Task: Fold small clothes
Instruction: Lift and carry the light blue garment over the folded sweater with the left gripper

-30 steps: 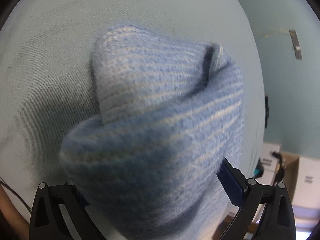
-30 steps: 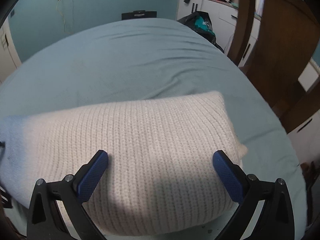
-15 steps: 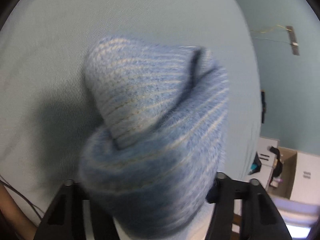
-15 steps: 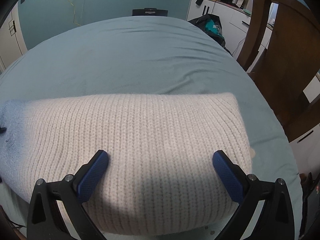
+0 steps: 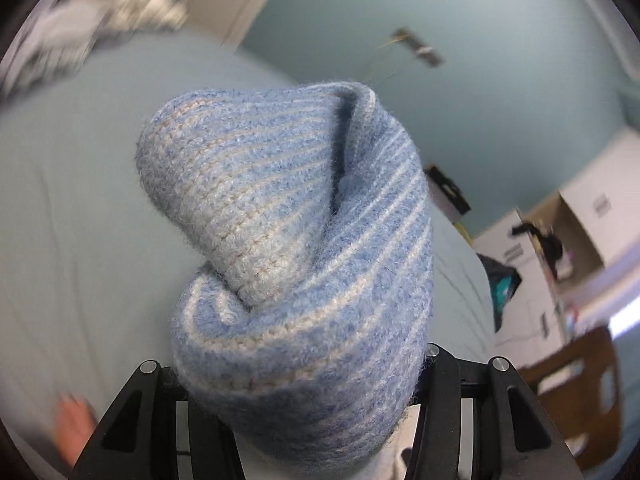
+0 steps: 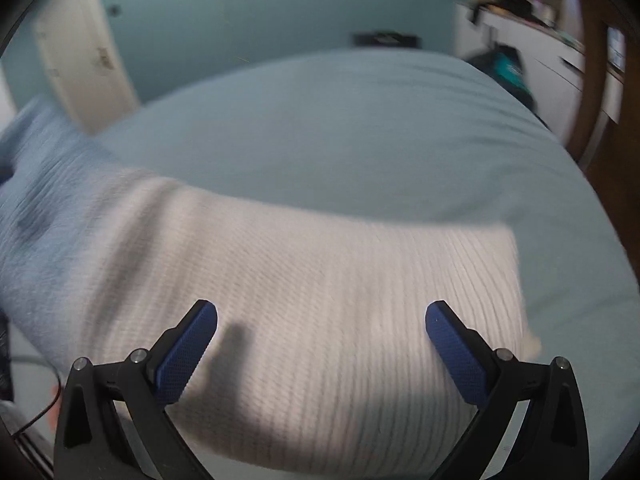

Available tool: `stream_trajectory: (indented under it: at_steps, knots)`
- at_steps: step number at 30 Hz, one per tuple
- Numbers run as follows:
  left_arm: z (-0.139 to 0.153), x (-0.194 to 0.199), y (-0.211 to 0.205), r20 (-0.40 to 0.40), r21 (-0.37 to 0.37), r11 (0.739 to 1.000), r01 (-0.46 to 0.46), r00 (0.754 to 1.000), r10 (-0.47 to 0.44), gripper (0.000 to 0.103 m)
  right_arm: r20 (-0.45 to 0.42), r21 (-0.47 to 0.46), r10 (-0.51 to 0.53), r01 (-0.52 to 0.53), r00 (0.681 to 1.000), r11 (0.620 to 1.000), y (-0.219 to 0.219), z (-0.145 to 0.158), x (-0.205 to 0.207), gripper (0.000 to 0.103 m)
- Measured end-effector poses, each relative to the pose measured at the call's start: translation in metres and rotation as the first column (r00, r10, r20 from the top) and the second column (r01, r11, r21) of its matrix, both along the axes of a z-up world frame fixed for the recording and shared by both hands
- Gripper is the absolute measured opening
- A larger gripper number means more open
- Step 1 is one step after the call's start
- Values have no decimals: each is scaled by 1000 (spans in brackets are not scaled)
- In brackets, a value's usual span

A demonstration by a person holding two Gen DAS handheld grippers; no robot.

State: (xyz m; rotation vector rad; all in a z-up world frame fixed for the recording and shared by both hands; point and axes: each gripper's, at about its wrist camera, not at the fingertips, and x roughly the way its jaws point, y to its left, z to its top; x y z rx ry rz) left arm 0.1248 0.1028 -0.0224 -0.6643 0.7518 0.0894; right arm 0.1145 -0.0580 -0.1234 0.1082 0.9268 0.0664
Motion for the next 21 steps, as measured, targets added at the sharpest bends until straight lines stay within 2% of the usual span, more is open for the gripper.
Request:
stream_trajectory:
  at_steps: [1,3,5,7,8,9,10,11,12,13,15,16,17,18,19,21]
  knots:
    - [5,-1,-3,18,43,999,25,1000,-25,50,-1,-6,24,-24,1000,1000,12,-3,2,102]
    - [8,-4,-12,41,116,991,68,996,-74,50,-77,-42,55,-58,996,997,32,-24,12,102]
    - [7,1,-35,20,228,965,131,990,-139,51,-96,-74,51,-59,994,996,42,-43,13,102]
    - [6,-5,-55,16,353,921,168,983,-185,51,-91,-180,76,-92,993,979,58,-48,10,102]
    - [7,-6,-70,23,413,890,194,975,-222,51,-95,-201,73,-91,993,975,63,-48,9,102]
    - [10,-3,-80,30,443,873,205,970,-243,51,-97,-201,69,-87,993,976,63,-47,9,102]
    - [12,-5,-90,40,486,847,217,962,-269,51,-103,-187,72,-91,992,978,61,-46,8,102]
    - [15,-7,-103,54,541,810,227,952,-302,51,-117,-150,86,-103,989,983,55,-43,9,102]
    - [18,-7,-112,59,567,791,231,946,-319,51,-129,-108,94,-108,987,988,49,-40,10,102]
    - [18,-11,-118,64,594,768,239,938,-341,51,-136,-25,92,-96,986,995,36,-35,10,102]
    - [21,-14,-139,60,651,713,260,919,-389,51,-129,164,34,-12,991,986,6,-25,5,102]
    - [20,-19,-146,55,683,680,266,910,-411,51,-131,270,-5,41,991,962,-11,-20,2,102]
    - [17,-22,-160,46,724,634,271,898,-437,51,-136,343,-35,80,990,936,-25,-17,-2,102]
    - [14,-26,-174,38,761,587,274,886,-462,51,-144,389,-64,116,988,914,-38,-14,-6,102]
    - [12,-37,-180,31,786,554,276,877,-480,51,-151,413,-93,148,984,898,-52,-10,-10,102]
    - [5,-48,-211,-2,848,448,283,847,-531,51,-144,412,-120,170,982,895,-74,0,-15,102]
